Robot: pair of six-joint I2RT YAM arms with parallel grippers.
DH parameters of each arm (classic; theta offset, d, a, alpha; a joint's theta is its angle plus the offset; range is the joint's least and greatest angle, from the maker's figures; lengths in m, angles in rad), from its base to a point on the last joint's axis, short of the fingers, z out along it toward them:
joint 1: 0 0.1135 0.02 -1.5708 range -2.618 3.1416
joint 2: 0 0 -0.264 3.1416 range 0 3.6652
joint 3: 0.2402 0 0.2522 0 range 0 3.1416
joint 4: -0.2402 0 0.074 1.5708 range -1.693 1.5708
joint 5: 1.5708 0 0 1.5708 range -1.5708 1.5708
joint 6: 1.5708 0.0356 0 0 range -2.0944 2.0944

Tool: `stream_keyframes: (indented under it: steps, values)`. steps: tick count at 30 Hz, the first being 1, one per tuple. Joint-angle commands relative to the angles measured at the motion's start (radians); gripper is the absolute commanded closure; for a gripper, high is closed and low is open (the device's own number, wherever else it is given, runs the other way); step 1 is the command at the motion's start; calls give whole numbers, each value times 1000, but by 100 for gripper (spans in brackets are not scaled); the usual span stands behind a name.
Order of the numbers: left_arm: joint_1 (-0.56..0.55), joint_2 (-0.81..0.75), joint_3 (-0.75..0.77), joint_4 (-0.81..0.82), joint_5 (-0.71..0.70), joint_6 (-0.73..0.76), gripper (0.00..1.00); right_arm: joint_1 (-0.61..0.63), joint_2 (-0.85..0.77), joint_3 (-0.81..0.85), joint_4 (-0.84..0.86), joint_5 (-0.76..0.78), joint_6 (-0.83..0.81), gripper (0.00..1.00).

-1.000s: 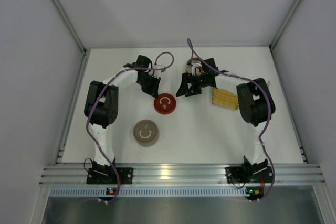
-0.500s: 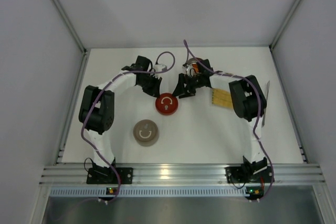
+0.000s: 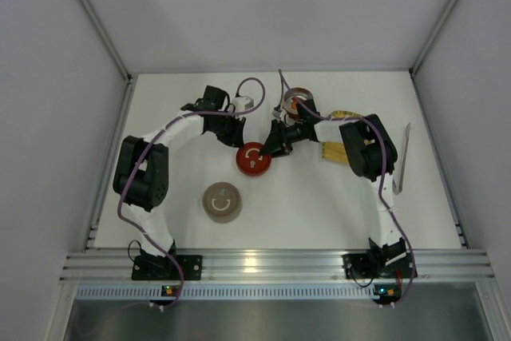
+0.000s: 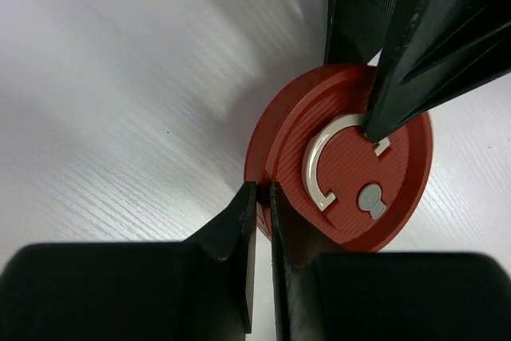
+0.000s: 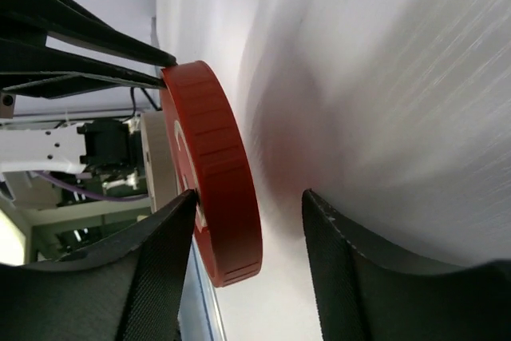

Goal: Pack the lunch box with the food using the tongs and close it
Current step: Pick up the box lid from the center of the board, then adjust the box lid.

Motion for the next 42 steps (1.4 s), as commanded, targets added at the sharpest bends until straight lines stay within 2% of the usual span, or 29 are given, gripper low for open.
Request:
stream_keyframes:
  steps: [1, 7, 13, 17, 19, 21, 22, 23, 24, 25, 26, 28, 29, 34, 37, 38, 42]
  values:
    - [-3, -73, -14, 67, 41, 4, 100, 22, 8, -31, 194, -93, 100, 48]
    - [-3, -104, -40, 93, 41, 6, 100, 11, -9, -79, 355, -144, 224, 65]
    - [-3, -122, -58, 106, 35, 1, 100, 0, -69, -134, 404, -181, 272, 80]
    - [-2, -119, -54, 96, 41, 6, 100, -1, -110, -168, 420, -190, 274, 100]
    - [-2, -116, -33, 66, 98, 23, 97, -1, -138, -188, 418, -183, 261, 100]
    - [-2, -128, -11, -14, 158, 64, 81, -1, -164, -192, 394, -186, 232, 100]
    - [0, -139, 4, -40, 213, 78, 59, -5, -176, -189, 366, -184, 176, 100]
    - [0, -154, 12, -93, 241, 92, 54, -6, -189, -185, 325, -176, 130, 100]
    - [0, -183, 21, -127, 271, 131, 51, -6, -219, -160, 183, -169, 67, 100]
    - [0, -202, 38, -163, 309, 156, 43, -8, -235, -142, 88, -157, -81, 100]
    - [0, -220, 41, -196, 399, 183, 3, -8, -250, -120, -18, -128, -157, 100]
    - [0, -300, 37, -256, 437, 240, 2, -8, -300, -73, -234, -91, -280, 100]
    - [-2, -335, 34, -267, 443, 256, 2, -9, -320, -68, -272, -57, -350, 100]
    - [-11, -579, 0, -313, 420, 440, 2, -9, -507, -103, -358, 79, -452, 100]
    - [-31, -634, -19, -380, 374, 553, 3, 35, -667, -100, -413, 309, -663, 100]
    - [-31, -644, -20, -390, 362, 585, 5, 47, -754, -109, -409, 442, -693, 100]
    - [-32, -762, -121, -309, 230, 639, 11, 138, -946, -200, -368, 765, -841, 100]
